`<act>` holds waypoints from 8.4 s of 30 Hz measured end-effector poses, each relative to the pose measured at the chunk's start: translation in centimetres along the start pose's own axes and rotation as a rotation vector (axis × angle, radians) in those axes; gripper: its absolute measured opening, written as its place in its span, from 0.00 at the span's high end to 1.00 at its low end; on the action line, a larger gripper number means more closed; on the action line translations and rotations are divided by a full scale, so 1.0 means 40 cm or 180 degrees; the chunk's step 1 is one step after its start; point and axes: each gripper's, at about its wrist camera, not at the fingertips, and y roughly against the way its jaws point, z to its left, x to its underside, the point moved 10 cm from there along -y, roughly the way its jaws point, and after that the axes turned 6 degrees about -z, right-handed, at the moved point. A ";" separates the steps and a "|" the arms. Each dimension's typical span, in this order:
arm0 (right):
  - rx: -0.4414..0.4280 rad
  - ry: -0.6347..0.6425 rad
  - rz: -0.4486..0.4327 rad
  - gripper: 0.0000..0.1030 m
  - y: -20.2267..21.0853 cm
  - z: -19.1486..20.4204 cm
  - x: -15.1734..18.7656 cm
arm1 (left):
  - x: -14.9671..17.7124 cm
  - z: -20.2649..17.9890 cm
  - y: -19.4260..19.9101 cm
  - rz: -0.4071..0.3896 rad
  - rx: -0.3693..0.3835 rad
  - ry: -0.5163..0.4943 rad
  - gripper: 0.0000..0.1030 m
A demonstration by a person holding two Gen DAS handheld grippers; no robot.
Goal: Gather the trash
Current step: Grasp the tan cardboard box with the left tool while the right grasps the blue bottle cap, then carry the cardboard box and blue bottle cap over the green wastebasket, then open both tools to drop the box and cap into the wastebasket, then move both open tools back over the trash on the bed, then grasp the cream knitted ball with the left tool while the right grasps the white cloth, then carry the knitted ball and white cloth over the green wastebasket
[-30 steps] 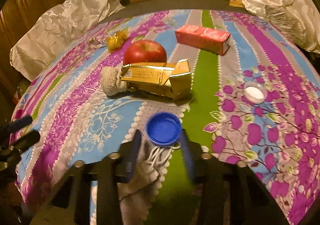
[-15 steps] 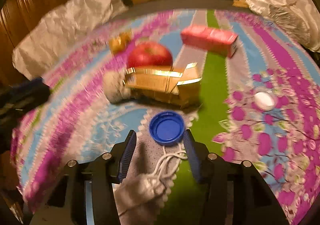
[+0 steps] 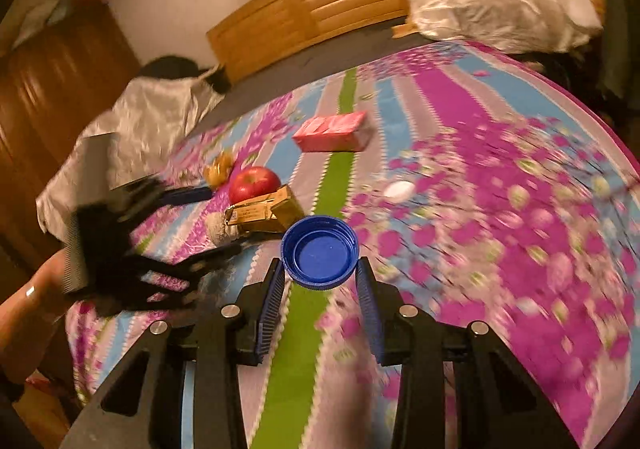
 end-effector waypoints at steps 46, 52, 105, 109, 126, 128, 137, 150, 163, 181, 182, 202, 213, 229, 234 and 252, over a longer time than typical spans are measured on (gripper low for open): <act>0.0958 0.0341 -0.0853 0.63 0.735 -0.060 0.020 | -0.369 -0.339 0.415 -0.0601 -0.0187 0.1481 0.74; 0.1462 0.0111 -0.1061 0.63 0.951 -0.210 0.048 | -0.482 -0.455 0.423 -0.0692 -0.0075 0.1276 0.74; 0.2897 -0.1017 -0.0738 0.63 1.478 -0.812 0.386 | -0.848 -1.295 0.333 -0.0588 0.1417 -0.0193 0.74; 0.2816 -0.1037 -0.0772 0.63 1.474 -0.805 0.380 | -0.849 -1.296 0.339 -0.0633 0.1452 -0.0234 0.74; 0.2690 -0.1038 -0.0805 0.49 1.466 -0.792 0.377 | -0.839 -1.295 0.338 -0.0601 0.1656 -0.0073 0.37; 0.2700 -0.1027 -0.0800 0.49 1.464 -0.793 0.375 | -0.830 -1.286 0.335 -0.0603 0.1596 -0.0064 0.37; 0.2752 -0.0776 -0.1116 0.49 1.462 -0.736 0.320 | -0.766 -1.137 0.306 -0.0711 0.1034 0.0133 0.36; 0.2350 -0.0467 -0.1415 0.44 1.220 -0.536 0.241 | -0.502 -0.558 0.282 -0.0646 -0.0008 0.1406 0.32; 0.0622 0.0212 -0.0351 0.20 0.513 -0.059 0.158 | 0.015 0.005 0.245 -0.0026 -0.0290 0.2540 0.25; 0.0309 -0.0121 0.0342 0.18 -0.106 0.247 0.239 | 0.174 0.153 -0.047 0.0339 0.0146 0.2415 0.10; 0.0384 -0.0120 0.0386 0.24 -0.128 0.249 0.244 | 0.180 0.155 -0.058 0.0371 0.0147 0.2407 0.13; 0.0269 -0.0131 0.0387 0.71 0.052 0.182 0.245 | 0.318 0.150 0.170 0.0248 -0.0369 0.3075 0.70; 0.0563 -0.0155 -0.0080 0.71 0.406 0.041 0.172 | 0.047 -0.112 0.318 0.0058 -0.0311 0.2410 0.70; 0.1949 -0.0395 -0.1007 0.71 1.101 -0.409 0.134 | -0.583 -0.602 0.368 -0.0633 0.0413 0.1128 0.70; 0.2516 -0.0419 -0.1096 0.70 1.319 -0.550 0.163 | -0.725 -0.768 0.372 -0.0767 0.0656 0.0763 0.70; 0.3271 -0.0749 -0.0605 0.70 1.521 -0.798 0.350 | -0.915 -1.203 0.347 -0.0736 0.1156 -0.0076 0.70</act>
